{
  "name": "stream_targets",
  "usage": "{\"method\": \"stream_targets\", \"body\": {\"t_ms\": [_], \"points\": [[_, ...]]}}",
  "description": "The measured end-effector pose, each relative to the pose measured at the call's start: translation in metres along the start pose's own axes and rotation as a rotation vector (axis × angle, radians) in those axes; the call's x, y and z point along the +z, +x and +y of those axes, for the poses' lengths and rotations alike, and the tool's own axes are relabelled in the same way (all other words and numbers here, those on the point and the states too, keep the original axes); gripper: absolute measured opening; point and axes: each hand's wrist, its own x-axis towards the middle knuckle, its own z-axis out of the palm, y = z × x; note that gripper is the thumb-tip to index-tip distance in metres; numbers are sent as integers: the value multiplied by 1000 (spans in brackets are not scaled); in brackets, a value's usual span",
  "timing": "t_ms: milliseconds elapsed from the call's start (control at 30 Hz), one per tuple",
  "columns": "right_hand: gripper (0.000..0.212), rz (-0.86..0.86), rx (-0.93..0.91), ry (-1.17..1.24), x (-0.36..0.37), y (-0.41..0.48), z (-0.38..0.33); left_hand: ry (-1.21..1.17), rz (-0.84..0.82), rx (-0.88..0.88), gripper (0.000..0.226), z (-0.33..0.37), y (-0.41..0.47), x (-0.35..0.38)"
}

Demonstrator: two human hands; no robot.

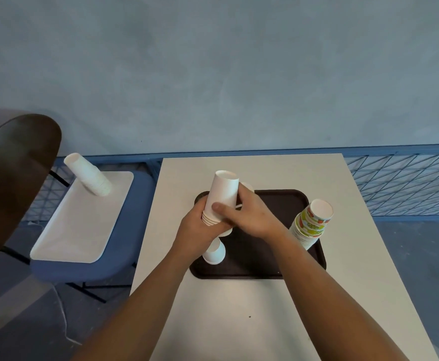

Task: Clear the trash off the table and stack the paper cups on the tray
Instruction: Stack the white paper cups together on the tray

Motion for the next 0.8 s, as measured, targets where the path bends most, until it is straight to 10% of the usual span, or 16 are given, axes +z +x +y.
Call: {"method": "stream_targets", "body": {"t_ms": [333, 800], "points": [[38, 141, -68, -17, -7, -10, -15, 4, -79, 48, 102, -4, -13, -7], [47, 768, 55, 263, -48, -41, 6, -23, 71, -35, 58, 26, 23, 15]]}}
